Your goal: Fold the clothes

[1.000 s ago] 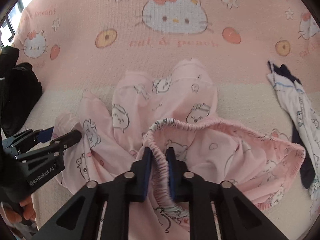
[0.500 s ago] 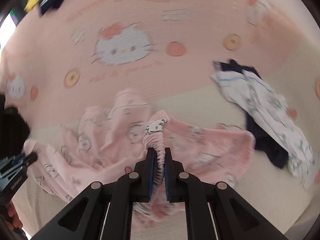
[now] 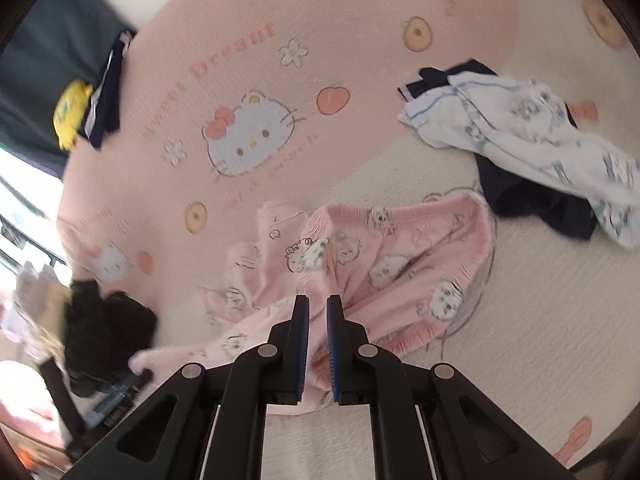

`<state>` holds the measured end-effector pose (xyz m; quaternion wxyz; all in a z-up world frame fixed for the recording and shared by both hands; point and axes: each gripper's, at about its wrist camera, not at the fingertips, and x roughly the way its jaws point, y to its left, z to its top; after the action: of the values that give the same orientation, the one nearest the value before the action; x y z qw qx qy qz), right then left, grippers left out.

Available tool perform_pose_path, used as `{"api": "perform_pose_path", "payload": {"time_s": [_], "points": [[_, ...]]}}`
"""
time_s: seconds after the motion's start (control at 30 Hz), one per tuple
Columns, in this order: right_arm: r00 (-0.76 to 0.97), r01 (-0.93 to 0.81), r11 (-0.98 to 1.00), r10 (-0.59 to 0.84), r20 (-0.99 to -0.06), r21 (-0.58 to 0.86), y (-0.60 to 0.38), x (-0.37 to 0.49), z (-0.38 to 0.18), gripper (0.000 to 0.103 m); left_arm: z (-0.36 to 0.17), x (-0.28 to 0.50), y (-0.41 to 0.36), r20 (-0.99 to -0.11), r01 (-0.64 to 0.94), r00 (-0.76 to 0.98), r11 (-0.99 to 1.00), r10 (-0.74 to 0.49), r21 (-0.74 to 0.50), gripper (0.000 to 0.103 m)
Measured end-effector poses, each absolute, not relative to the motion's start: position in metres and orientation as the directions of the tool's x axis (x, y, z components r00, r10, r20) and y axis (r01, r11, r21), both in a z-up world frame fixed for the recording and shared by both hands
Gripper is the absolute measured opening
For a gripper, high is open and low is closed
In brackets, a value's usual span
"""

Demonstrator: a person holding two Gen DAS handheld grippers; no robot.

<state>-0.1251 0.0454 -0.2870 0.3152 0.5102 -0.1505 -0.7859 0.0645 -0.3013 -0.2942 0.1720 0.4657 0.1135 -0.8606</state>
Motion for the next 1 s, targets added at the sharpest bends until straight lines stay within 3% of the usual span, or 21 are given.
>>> {"api": "perform_pose_path", "payload": {"time_s": [0.17,0.23,0.27,0.3,0.37,0.47,0.67,1.0], "points": [[-0.211,0.386,-0.699,-0.702,-0.68,0.602,0.053,-0.122,-0.289,0.01,-0.294,0.074,-0.299,-0.85,0.357,-0.521,-0.925,-0.078,-0.133,0.018],[-0.19,0.398,-0.653,-0.746,-0.639,0.644,0.05,-0.12,-0.289,0.028,-0.295,0.074,-0.304,-0.853,0.363,-0.523,-0.907,-0.008,-0.213,0.019],[-0.18,0.4,-0.635,-0.761,-0.623,0.66,0.048,-0.119,-0.289,0.055,-0.296,0.075,-0.308,-0.853,0.37,-0.522,-0.892,0.031,-0.259,0.024],[-0.167,0.4,-0.628,-0.766,-0.62,0.668,0.046,-0.119,-0.291,0.07,-0.298,0.075,-0.313,-0.852,0.386,-0.519,-0.869,0.072,-0.309,0.031],[-0.149,0.399,-0.625,-0.767,-0.625,0.671,0.041,-0.119,-0.294,0.07,-0.303,0.076,-0.323,-0.84,0.427,-0.528,-0.818,0.12,-0.385,0.071],[-0.15,0.372,-0.658,-0.739,-0.657,0.655,0.035,-0.125,-0.301,0.071,-0.307,0.082,-0.335,-0.824,0.483,-0.554,-0.759,0.122,-0.437,0.072],[-0.181,0.365,-0.705,-0.694,-0.696,0.608,0.022,-0.134,-0.307,0.073,-0.315,0.077,-0.348,-0.848,0.528,-0.524,-0.753,0.076,-0.394,0.072],[-0.104,0.344,-0.705,-0.685,-0.722,0.62,-0.01,-0.15,-0.328,0.075,-0.34,0.051,-0.381,-0.855,0.57,-0.506,-0.7,0.114,-0.43,0.072]]}}
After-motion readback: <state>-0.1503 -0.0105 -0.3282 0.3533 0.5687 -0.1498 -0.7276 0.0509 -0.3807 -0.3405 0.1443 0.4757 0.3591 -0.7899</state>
